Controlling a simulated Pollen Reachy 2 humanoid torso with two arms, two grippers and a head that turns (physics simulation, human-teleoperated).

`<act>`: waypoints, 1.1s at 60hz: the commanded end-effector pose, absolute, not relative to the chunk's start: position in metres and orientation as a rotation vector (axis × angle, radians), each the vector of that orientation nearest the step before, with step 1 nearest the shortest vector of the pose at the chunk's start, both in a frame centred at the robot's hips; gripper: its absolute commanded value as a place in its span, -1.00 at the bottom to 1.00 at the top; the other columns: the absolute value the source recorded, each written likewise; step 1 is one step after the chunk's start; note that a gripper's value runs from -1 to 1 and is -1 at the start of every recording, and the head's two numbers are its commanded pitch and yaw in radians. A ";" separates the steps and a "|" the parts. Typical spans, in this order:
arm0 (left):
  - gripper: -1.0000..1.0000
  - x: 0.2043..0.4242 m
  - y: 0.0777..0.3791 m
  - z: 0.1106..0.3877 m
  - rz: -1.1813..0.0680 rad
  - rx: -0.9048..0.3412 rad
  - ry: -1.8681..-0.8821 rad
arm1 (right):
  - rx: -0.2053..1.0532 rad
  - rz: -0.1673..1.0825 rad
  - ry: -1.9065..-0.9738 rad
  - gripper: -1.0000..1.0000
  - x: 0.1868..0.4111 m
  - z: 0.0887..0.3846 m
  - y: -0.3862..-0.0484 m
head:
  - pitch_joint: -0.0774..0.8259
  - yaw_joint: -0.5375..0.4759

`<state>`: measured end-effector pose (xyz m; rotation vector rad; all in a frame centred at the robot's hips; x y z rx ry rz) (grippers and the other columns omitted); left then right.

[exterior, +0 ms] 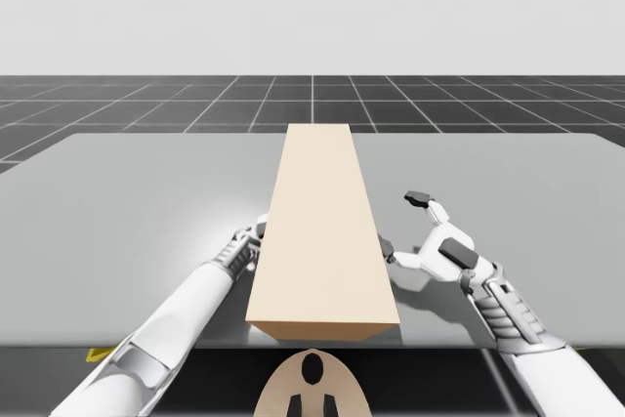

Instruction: Retrieve the object from inside the box.

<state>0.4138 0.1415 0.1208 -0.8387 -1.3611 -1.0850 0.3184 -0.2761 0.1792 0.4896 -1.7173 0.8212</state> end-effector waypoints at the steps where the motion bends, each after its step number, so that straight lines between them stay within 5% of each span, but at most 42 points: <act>1: -1.00 0.426 0.129 0.109 -1.149 -0.917 -1.306 | 0.493 0.833 -1.731 -1.00 0.317 0.180 -0.275 | -0.75 -0.02; 23: -0.97 0.432 0.108 0.106 -1.239 -1.046 -1.242 | 0.479 0.847 -1.744 -1.00 0.316 0.180 -0.273 | -0.74 -0.02; 26: -0.53 0.433 0.108 0.104 -1.226 -1.063 -1.238 | 0.474 0.849 -1.744 -1.00 0.316 0.179 -0.273 | -0.74 -0.03; 27: 0.46 0.434 0.109 0.103 -1.216 -1.085 -1.204 | 0.474 0.850 -1.745 -1.00 0.316 0.179 -0.273 | -0.74 -0.03; 28: 0.83 0.433 0.109 0.103 -1.217 -1.090 -1.197 | 0.475 0.850 -1.744 -1.00 0.316 0.179 -0.273 | -0.74 -0.03; 30: 0.93 0.434 0.110 0.101 -1.223 -1.099 -1.193 | 0.474 0.851 -1.745 -1.00 0.316 0.179 -0.272 | -0.74 -0.03; 44: 1.00 0.433 0.114 0.097 -1.246 -1.119 -1.160 | 0.468 0.859 -1.746 -1.00 0.316 0.179 -0.271 | -0.72 -0.02; 66: 1.00 0.419 0.145 0.119 -1.239 -1.076 -1.236 | 0.460 0.855 -1.752 -1.00 0.316 0.180 -0.272 | -0.72 -0.02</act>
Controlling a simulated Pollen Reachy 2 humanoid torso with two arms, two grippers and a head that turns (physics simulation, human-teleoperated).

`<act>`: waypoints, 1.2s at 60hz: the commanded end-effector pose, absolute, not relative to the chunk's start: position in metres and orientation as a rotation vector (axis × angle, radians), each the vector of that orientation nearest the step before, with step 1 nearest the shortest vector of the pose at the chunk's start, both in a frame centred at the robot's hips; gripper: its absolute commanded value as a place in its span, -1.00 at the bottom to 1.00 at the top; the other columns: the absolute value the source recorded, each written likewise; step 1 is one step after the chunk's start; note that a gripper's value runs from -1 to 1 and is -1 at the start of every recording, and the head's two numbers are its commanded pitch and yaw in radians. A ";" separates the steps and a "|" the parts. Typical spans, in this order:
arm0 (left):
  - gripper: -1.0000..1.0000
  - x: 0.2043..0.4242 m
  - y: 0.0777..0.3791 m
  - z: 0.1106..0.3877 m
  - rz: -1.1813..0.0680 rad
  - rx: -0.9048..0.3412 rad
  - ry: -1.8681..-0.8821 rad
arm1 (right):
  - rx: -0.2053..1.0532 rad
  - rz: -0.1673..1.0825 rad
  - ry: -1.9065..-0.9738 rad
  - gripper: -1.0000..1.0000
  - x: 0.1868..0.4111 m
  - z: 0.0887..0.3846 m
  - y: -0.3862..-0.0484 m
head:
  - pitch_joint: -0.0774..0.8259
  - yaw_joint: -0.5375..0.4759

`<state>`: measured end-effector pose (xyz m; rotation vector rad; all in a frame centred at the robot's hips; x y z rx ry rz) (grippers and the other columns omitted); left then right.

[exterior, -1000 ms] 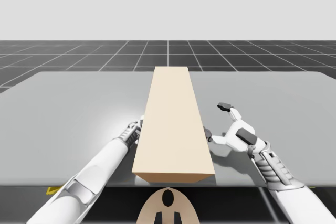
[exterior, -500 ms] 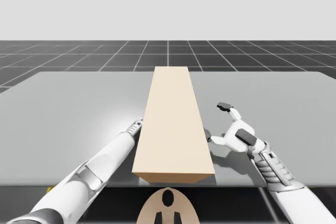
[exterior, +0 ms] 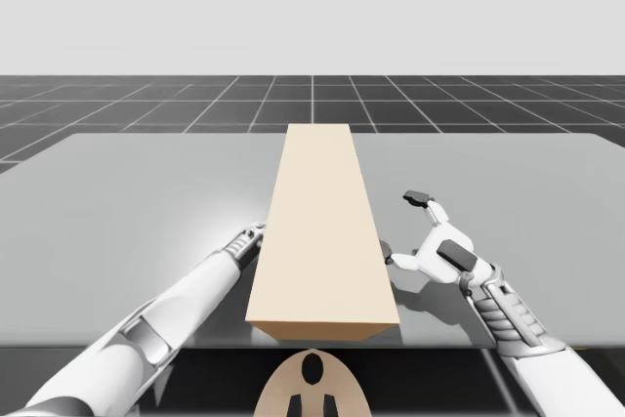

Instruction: Retrieve the object from inside the box.

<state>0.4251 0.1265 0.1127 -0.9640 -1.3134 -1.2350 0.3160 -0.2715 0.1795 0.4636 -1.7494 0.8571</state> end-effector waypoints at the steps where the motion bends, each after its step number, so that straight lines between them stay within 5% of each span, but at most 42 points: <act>1: 1.00 0.419 0.147 0.120 -1.237 -1.073 -1.239 | 0.460 0.855 -1.752 -1.00 0.316 0.180 -0.272 | -0.71 -0.02; 15: 1.00 0.394 0.202 0.135 -1.182 -0.987 -1.344 | 0.454 0.849 -1.755 -1.00 0.316 0.181 -0.274 | -0.72 -0.02; 42: 1.00 0.310 0.338 0.168 -1.024 -0.729 -1.599 | 0.448 0.827 -1.769 -1.00 0.318 0.184 -0.279 | -0.76 -0.03; 55: 1.00 0.291 0.374 0.232 -1.006 -0.592 -1.753 | 0.444 0.821 -1.770 -1.00 0.319 0.184 -0.280 | -0.76 -0.02; 72: 1.00 0.285 0.365 0.317 -1.064 -0.511 -1.899 | 0.438 0.819 -1.774 -1.00 0.320 0.184 -0.282 | -0.77 -0.03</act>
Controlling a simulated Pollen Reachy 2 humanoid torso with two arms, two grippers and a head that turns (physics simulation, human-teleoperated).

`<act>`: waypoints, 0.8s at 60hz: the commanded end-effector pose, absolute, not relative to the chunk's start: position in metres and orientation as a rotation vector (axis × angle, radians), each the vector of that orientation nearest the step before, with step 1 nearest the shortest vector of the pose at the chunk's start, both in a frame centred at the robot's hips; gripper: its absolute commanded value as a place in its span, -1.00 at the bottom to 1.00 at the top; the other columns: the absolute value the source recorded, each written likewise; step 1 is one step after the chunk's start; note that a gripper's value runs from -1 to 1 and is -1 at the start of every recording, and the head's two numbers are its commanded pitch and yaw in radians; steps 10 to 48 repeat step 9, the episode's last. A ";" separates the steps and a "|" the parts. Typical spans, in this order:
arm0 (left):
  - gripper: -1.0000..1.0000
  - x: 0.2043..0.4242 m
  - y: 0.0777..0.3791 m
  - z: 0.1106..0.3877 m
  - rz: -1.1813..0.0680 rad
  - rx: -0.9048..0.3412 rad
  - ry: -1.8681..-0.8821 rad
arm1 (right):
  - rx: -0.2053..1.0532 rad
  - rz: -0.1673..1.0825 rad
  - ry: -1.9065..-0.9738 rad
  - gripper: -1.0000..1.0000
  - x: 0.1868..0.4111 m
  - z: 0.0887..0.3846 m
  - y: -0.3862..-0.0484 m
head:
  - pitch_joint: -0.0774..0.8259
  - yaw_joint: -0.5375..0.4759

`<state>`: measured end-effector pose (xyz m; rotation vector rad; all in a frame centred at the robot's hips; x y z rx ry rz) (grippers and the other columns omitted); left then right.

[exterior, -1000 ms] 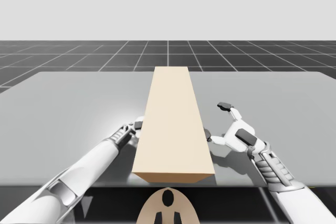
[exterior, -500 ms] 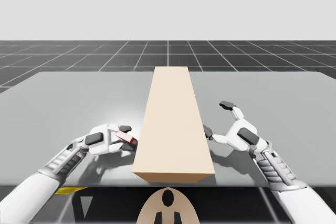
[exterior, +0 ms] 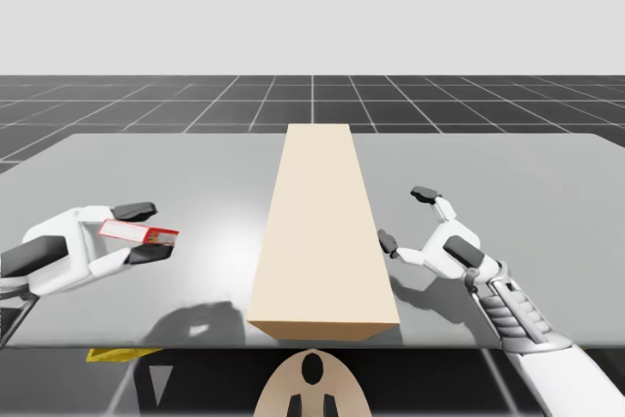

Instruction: Retrieve the object from inside the box.

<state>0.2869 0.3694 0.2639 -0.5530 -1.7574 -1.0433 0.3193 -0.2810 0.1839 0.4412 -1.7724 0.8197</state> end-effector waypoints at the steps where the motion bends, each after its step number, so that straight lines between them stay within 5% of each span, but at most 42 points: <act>1: 1.00 0.285 0.364 0.320 -1.069 -0.506 -1.903 | 0.438 0.819 -1.775 -1.00 0.320 0.184 -0.282 | -0.77 -0.03; 9: 1.00 0.288 0.351 0.353 -1.105 -0.464 -1.948 | 0.434 0.820 -1.778 -1.00 0.320 0.184 -0.282 | -0.76 -0.03; 48: 1.00 0.288 0.351 0.353 -1.105 -0.464 -1.948 | 0.434 0.820 -1.778 -1.00 0.320 0.184 -0.282 | -0.76 -0.03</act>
